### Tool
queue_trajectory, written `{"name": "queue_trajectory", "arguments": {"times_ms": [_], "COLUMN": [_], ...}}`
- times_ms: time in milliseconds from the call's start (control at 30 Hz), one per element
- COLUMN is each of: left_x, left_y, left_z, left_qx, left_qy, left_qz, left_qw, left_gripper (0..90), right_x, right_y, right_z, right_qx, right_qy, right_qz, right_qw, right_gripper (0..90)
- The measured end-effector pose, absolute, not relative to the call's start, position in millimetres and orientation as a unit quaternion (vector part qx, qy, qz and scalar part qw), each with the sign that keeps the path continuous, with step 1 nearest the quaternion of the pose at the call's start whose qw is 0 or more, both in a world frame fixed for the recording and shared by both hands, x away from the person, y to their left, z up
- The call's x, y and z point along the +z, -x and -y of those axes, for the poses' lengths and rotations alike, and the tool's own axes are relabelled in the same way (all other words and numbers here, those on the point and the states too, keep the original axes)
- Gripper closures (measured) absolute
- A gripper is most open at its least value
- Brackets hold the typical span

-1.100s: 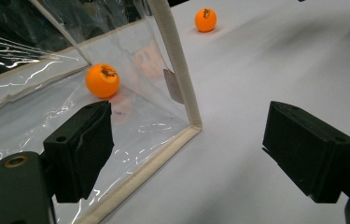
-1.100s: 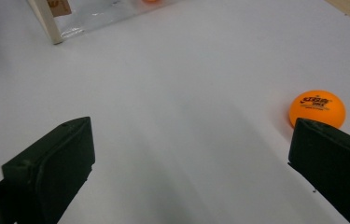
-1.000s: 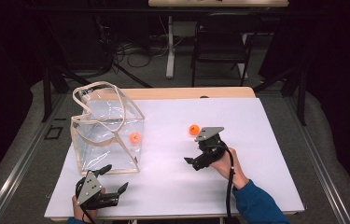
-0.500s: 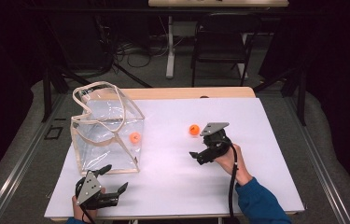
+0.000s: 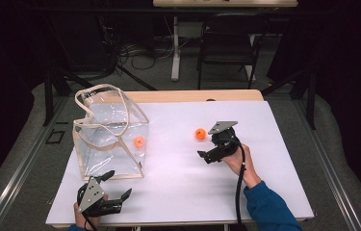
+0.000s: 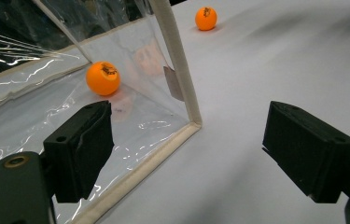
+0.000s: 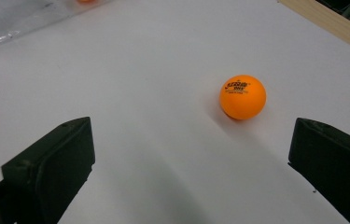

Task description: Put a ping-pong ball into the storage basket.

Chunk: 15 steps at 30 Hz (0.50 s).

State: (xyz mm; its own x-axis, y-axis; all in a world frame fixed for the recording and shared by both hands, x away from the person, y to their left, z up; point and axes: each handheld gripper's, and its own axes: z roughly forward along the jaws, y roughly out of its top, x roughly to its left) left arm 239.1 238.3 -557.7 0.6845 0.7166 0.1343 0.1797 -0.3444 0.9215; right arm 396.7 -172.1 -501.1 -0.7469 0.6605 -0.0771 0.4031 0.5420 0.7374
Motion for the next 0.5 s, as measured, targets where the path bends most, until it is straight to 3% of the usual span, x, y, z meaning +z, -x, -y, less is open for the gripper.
{"name": "queue_trajectory", "arguments": {"times_ms": [500], "left_x": [-558.1], "left_y": [-238.4], "left_z": [-242.1], "left_qx": [0.274], "left_qy": [-0.770], "left_qz": [-0.296], "left_qw": [0.495], "left_gripper": [16.0], "right_x": [-497.4], "right_y": [-420.7], "right_z": [167.0], "right_qx": [0.361], "right_qy": [-0.322], "right_qz": [-0.860], "right_qw": [0.161], "right_gripper": [0.0]}}
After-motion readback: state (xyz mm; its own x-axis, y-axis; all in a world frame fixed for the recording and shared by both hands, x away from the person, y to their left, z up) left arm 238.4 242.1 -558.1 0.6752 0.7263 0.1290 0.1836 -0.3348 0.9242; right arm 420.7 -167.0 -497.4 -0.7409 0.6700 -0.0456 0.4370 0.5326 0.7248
